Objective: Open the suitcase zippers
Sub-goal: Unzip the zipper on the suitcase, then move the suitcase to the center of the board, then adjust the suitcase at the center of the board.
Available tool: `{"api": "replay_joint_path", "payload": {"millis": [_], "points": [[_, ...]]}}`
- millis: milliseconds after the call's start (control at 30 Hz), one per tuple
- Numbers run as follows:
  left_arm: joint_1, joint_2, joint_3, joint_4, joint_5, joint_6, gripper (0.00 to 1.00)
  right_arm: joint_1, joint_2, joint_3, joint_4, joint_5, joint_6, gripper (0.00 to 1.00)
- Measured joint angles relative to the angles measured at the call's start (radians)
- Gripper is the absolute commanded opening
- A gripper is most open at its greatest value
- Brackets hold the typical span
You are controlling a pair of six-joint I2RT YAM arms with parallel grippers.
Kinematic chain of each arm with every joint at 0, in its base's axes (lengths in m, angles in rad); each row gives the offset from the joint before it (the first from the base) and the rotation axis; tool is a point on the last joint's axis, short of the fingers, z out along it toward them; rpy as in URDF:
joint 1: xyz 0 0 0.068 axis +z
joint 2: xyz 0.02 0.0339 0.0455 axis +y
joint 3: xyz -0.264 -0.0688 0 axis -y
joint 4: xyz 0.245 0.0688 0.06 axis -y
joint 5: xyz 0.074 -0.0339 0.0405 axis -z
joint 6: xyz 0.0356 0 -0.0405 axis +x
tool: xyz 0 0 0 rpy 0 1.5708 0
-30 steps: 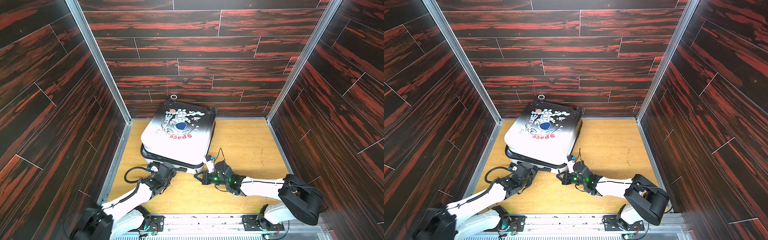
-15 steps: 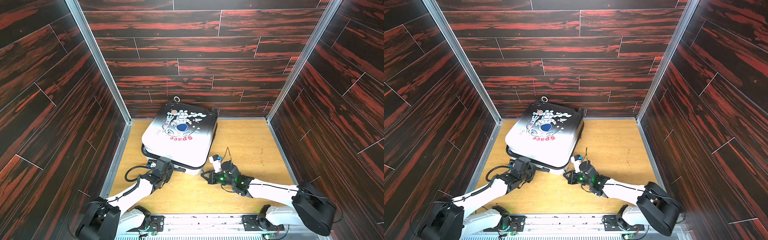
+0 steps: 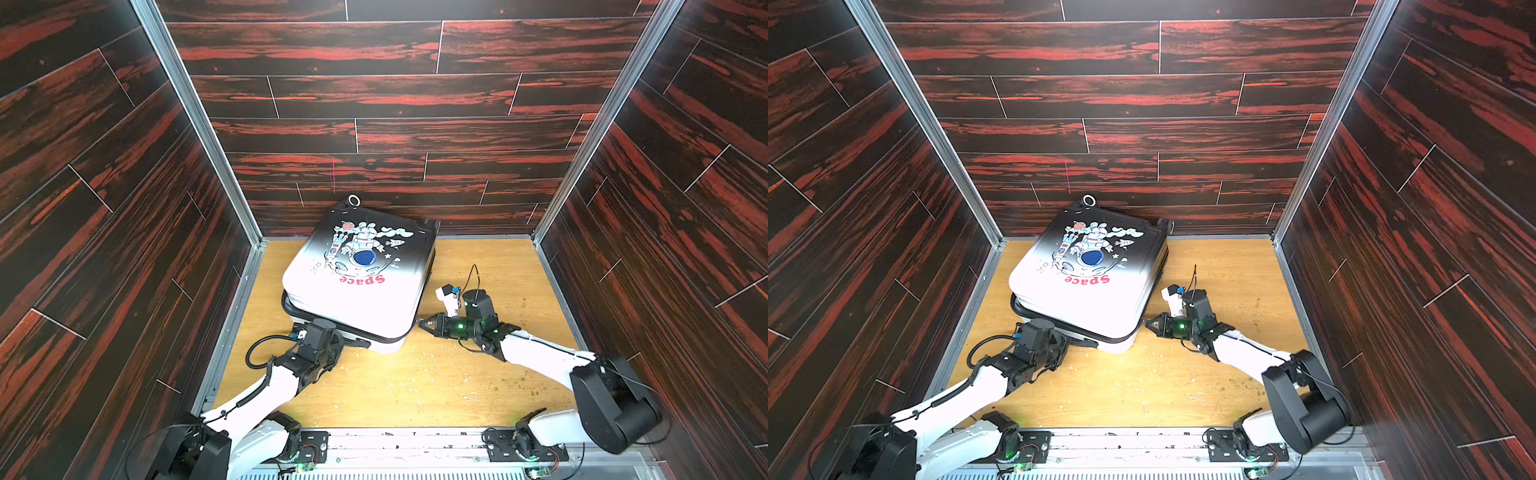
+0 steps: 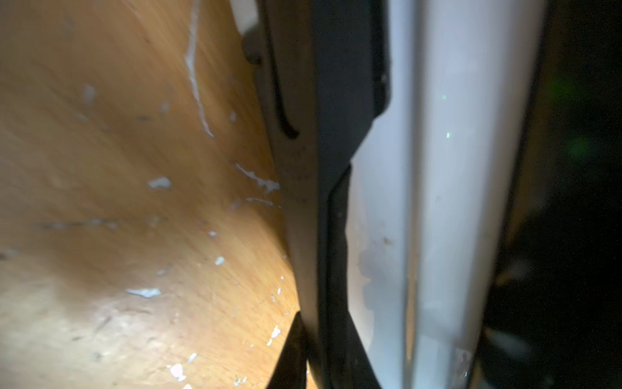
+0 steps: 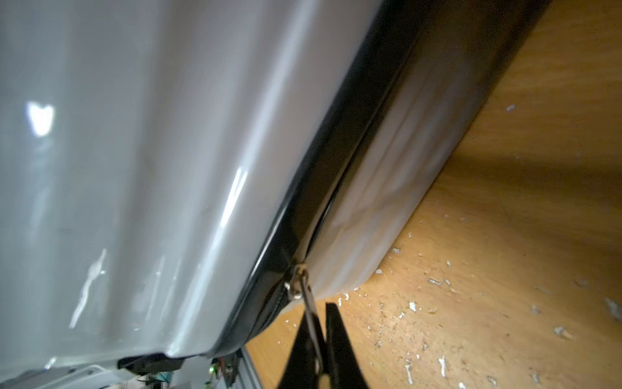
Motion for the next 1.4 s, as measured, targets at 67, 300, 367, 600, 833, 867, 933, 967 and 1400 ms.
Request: {"api": "replay_joint_path", "payload": {"millis": [67, 300, 367, 600, 833, 867, 933, 967, 1400], "points": [[0.009, -0.043, -0.016, -0.027, -0.012, 0.014, 0.00, -0.025, -0.011, -0.022, 0.042, 0.003, 0.006, 0.56], [-0.006, -0.112, -0.041, -0.074, -0.037, 0.052, 0.00, -0.036, -0.257, -0.180, 0.043, -0.047, 0.007, 0.64], [-0.023, -0.102, -0.040, -0.069, -0.054, 0.059, 0.00, -0.036, -0.333, -0.208, 0.034, -0.070, 0.004, 0.63], [-0.317, 0.064, 0.104, -0.106, -0.123, 0.142, 0.17, -0.041, -0.455, -0.093, -0.162, 0.038, -0.045, 0.62], [-0.470, 0.060, 0.405, -0.289, 0.109, 0.608, 0.88, -0.115, -0.323, 0.268, -0.444, 0.332, -0.135, 0.76], [-0.487, 0.016, 0.462, -0.315, 0.113, 0.671, 0.97, -0.124, -0.312, 0.294, -0.465, 0.353, -0.143, 0.77], [-0.479, -0.070, 0.574, -0.381, 0.075, 0.769, 1.00, -0.149, -0.295, 0.330, -0.500, 0.380, -0.152, 0.78], [-0.453, -0.106, 0.629, -0.409, 0.051, 0.813, 1.00, -0.168, -0.280, 0.349, -0.516, 0.390, -0.154, 0.78], [0.177, 0.346, 0.970, -0.504, -0.077, 0.895, 1.00, -0.358, 0.035, 0.532, -0.508, 0.212, -0.092, 0.79]]}}
